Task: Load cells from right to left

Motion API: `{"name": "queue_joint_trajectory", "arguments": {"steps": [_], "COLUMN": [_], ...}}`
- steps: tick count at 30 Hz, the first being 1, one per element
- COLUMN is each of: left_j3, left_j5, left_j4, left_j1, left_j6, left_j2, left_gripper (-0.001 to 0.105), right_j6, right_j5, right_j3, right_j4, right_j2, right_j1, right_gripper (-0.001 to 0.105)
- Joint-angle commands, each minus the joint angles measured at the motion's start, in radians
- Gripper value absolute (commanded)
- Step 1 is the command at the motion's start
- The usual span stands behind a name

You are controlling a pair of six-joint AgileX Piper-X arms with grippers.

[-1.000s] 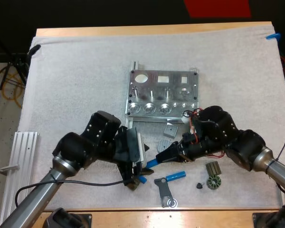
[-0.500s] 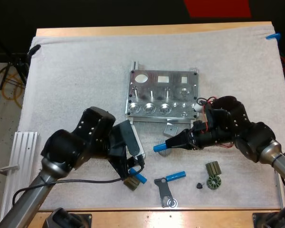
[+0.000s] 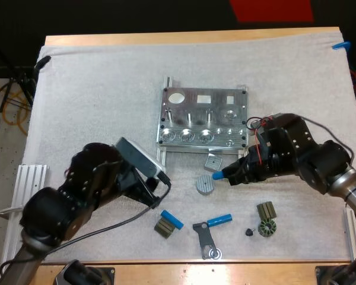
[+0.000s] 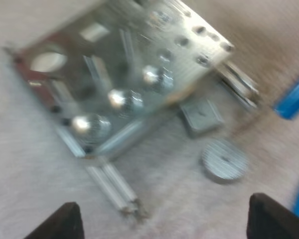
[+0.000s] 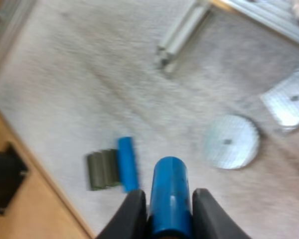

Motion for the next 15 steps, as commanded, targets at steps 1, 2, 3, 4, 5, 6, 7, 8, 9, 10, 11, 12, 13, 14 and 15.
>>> {"name": "queue_joint_trajectory", "arguments": {"steps": [1,2,3,4,5,6,7,8,9,10,11,12,13,14,15], "left_j3": [-0.008,-0.008,-0.008,-0.008,-0.008,-0.008,-0.008,-0.008,-0.008,-0.008,-0.008,-0.008,-0.008,-0.008,-0.008], "left_j5": [-0.055,-0.061,-0.087,-0.107,-0.109,-0.114,-0.121,-0.123,-0.126,-0.126,-0.126,-0.126,-0.126,-0.126,-0.126], "left_j4": [-0.01,-0.01,-0.01,-0.007,-0.007,-0.008,-0.008,-0.008,-0.008,-0.008,-0.008,-0.008,-0.008,-0.008,-0.008], "left_j1": [0.0,0.0,0.0,0.0,0.0,0.0,0.0,0.0,0.0,0.0,0.0,0.0,0.0,0.0,0.0], "left_j6": [-0.039,-0.041,-0.049,-0.064,-0.067,-0.076,-0.085,-0.085,-0.085,-0.085,-0.085,-0.085,-0.085,-0.085,-0.085], "left_j2": [-0.017,-0.021,-0.031,-0.042,-0.047,-0.057,-0.062,-0.065,-0.073,-0.08,-0.084,-0.09,-0.093,-0.093,-0.093], "left_gripper": [0.066,0.066,0.066,0.066,0.066,0.066,0.066,0.066,0.066,0.066,0.066,0.066,0.066,0.066,0.066], "right_j6": [-0.047,-0.057,-0.078,-0.101,-0.112,-0.136,-0.158,-0.169,-0.19,-0.216,-0.227,-0.242,-0.249,-0.249,-0.248], "right_j5": [0.028,0.037,0.067,0.1,0.11,0.141,0.178,0.196,0.223,0.253,0.266,0.284,0.297,0.3,0.309], "right_j3": [-0.026,-0.032,-0.046,-0.06,-0.064,-0.078,-0.09,-0.1,-0.112,-0.127,-0.134,-0.147,-0.158,-0.161,-0.171], "right_j4": [0.031,0.04,0.059,0.077,0.083,0.101,0.117,0.131,0.148,0.167,0.176,0.188,0.191,0.191,0.191], "right_j2": [-0.003,-0.003,-0.003,-0.003,-0.003,-0.003,-0.003,-0.003,-0.003,-0.003,-0.003,-0.003,-0.003,-0.003,-0.003], "right_j1": [-0.004,-0.004,-0.004,-0.004,-0.004,-0.004,-0.004,-0.004,-0.004,-0.004,-0.004,-0.004,-0.004,-0.004,-0.004], "right_gripper": [0.012,0.012,0.012,0.012,0.012,0.012,0.012,0.012,0.012,0.012,0.012,0.012,0.012,0.012,0.012]}}
